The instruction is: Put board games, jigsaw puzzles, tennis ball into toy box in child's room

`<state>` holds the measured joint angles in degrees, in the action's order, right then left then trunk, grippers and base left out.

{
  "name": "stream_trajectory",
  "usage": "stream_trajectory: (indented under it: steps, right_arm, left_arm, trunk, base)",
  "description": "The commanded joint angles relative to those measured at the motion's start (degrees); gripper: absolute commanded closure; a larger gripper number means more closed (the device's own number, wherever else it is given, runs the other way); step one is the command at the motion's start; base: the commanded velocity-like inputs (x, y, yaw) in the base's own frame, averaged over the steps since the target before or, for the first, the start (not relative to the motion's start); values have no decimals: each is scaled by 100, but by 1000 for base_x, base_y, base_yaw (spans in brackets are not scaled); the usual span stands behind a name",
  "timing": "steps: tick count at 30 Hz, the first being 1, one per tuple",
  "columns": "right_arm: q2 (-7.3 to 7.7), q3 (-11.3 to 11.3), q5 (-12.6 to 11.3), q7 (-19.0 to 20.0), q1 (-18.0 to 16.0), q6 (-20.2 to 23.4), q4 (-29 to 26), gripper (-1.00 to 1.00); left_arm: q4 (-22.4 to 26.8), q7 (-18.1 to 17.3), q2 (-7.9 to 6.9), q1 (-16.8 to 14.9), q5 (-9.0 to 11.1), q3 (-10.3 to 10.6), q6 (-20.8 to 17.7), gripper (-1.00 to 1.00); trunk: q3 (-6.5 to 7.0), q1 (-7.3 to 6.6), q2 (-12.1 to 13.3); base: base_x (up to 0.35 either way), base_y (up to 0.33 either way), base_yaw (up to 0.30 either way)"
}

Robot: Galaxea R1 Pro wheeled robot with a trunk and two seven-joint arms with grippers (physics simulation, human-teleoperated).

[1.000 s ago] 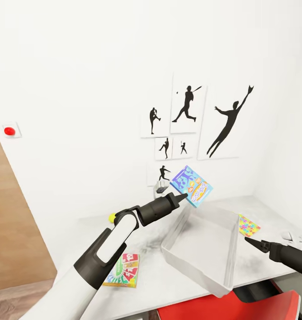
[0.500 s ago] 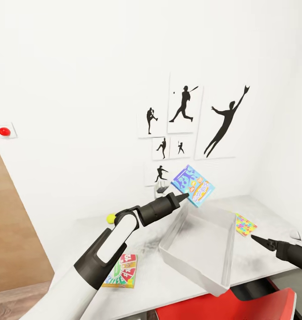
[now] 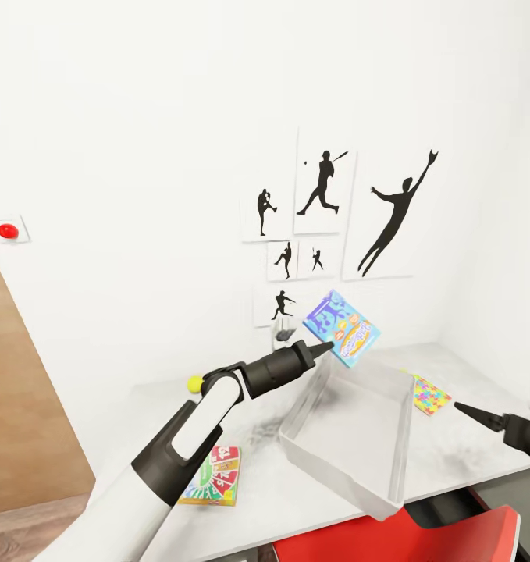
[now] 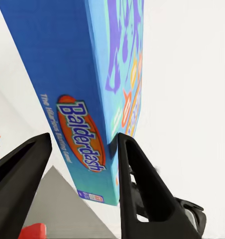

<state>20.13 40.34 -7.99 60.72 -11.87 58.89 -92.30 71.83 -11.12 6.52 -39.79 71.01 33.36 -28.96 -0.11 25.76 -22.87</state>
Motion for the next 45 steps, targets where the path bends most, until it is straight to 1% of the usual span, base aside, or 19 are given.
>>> stream_trajectory:
  steps: [1,3,4,8,9,11,12,14,15,16,17,22,24,26,31,36,41,43,45]
  right_arm:
    - [2,5,-10,14,-3,31,1,-100]
    - [23,7,-108,22,-1,50,2,-100]
    - [23,7,-108,22,-1,50,2,-100]
    - [19,13,-169,24,-2,62,2,-100]
    - [19,13,-169,24,-2,62,2,-100]
    - [7,15,-181,22,-4,65,2,-100]
    - [-8,16,-204,23,-1,70,2,-100]
    - [-16,16,-254,25,1,75,2,-100]
    - [-22,15,-366,26,1,80,2,-100]
    - [-27,-3,-562,27,11,86,2,-100]
    - [-27,-3,-562,27,11,86,2,-100]
    - [-41,-53,-1175,26,28,90,2,-100]
    - [-55,-92,-1333,23,15,89,5,-100]
    - [-91,-171,-1438,22,4,89,7,-100]
    - [-277,-422,-1577,21,-36,111,3,-100]
    - [-479,-539,-1644,20,-172,111,8,-100]
    - [-717,-578,-1673,19,-232,111,8,-100]
    - [-829,-585,-1679,19,-243,111,9,-100]
    - [-961,-590,-1679,19,-250,111,9,-100]
  left_arm:
    - [-7,-11,1,-3,42,-6,-30,100]
    - [-208,-122,11,-24,39,-14,-78,100]
    - [-208,-122,11,-24,39,-14,-78,100]
    - [-551,-236,43,-119,47,-7,-128,100]
    - [-551,-236,43,-119,47,-7,-128,100]
    - [-762,-295,59,-199,56,8,-176,100]
    - [-1038,-519,72,-226,57,51,-223,100]
    - [-1263,-781,80,-220,41,118,-230,100]
    - [-1442,-1051,86,-187,18,207,-198,100]
    - [-1569,-1266,89,-162,3,300,-100,100]
    - [-1569,-1266,89,-162,3,300,-100,100]
    - [-1721,-1549,112,-131,-4,583,259,100]
    - [-1748,-1604,143,-126,-4,714,364,100]
    - [-1747,-1644,172,-122,-5,822,435,100]
    - [-1713,-1705,226,-118,-7,1055,596,100]
    - [-1677,-1735,255,-121,-14,1288,860,100]
    - [-1663,-1710,265,-121,-46,1379,1070,100]
    - [-1658,-1703,269,-120,-119,1397,1173,100]
    - [-1649,-1691,273,-119,-239,1408,1325,100]
  trunk:
    - [-2,2,-5]
    - [-2,2,-5]
    - [-2,2,-5]
    - [-2,2,-5]
    - [-2,2,-5]
    - [-2,2,-5]
    - [-2,2,-5]
    - [-2,2,-5]
    - [-2,2,-5]
    - [-2,2,-5]
    - [-2,2,-5]
    - [-2,2,-5]
    - [-2,2,-5]
    - [-2,2,-5]
    - [-2,2,-5]
    - [-2,2,-5]
    - [-2,2,-5]
    - [-2,2,-5]
    - [-2,2,-5]
  base:
    - [0,0,0]
    - [0,0,0]
    - [0,0,0]
    - [0,0,0]
    - [0,0,0]
    - [0,0,0]
    - [0,0,0]
    - [0,0,0]
    - [0,0,0]
    - [0,0,0]
    - [0,0,0]
    - [0,0,0]
    - [0,0,0]
    - [0,0,0]
    - [0,0,0]
    - [0,0,0]
    - [0,0,0]
    - [0,0,0]
    - [0,0,0]
